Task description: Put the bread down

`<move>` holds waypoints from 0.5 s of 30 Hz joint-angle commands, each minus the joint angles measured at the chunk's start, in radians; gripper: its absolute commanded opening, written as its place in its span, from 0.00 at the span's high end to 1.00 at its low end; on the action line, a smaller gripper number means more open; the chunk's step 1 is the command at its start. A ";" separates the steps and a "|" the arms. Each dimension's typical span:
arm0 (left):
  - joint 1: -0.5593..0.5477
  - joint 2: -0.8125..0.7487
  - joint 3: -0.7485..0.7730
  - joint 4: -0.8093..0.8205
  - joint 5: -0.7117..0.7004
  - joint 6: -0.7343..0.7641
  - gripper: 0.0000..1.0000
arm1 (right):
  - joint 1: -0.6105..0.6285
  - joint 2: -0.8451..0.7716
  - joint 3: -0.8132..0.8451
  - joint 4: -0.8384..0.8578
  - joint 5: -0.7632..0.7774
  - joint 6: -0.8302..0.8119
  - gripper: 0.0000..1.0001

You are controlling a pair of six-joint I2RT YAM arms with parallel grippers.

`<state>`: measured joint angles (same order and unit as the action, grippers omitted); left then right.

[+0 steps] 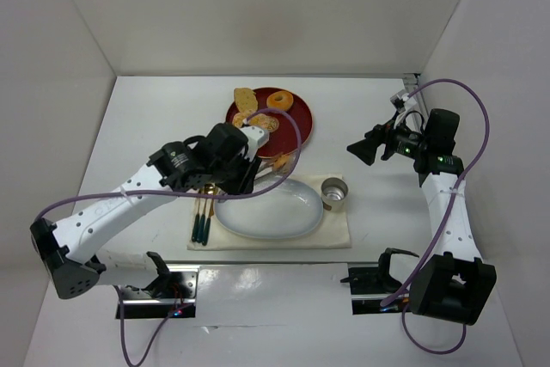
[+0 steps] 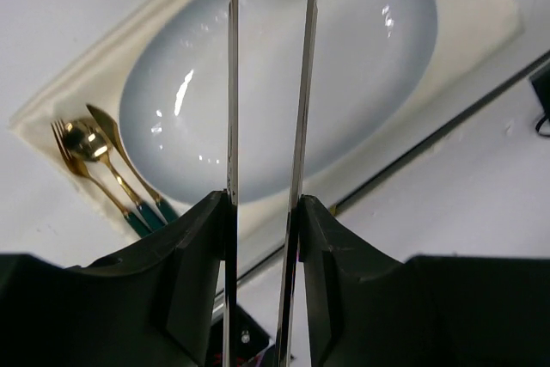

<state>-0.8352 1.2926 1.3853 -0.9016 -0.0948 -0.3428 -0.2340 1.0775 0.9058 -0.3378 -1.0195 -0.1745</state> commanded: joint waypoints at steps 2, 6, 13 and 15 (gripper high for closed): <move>-0.018 -0.047 -0.092 -0.036 0.044 0.001 1.00 | -0.005 -0.014 0.035 -0.003 -0.025 -0.013 0.00; -0.027 -0.047 -0.150 -0.036 0.072 0.001 1.00 | -0.005 -0.014 0.035 0.006 -0.016 -0.013 0.00; -0.027 -0.027 -0.203 -0.005 0.090 0.001 0.98 | -0.005 -0.005 0.035 0.006 -0.016 -0.013 0.00; -0.027 -0.027 -0.212 -0.005 0.099 0.001 0.89 | -0.005 -0.005 0.035 0.006 -0.016 -0.013 0.00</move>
<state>-0.8566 1.2629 1.1732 -0.9432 -0.0219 -0.3431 -0.2340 1.0775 0.9058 -0.3378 -1.0210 -0.1745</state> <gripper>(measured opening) 0.500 0.999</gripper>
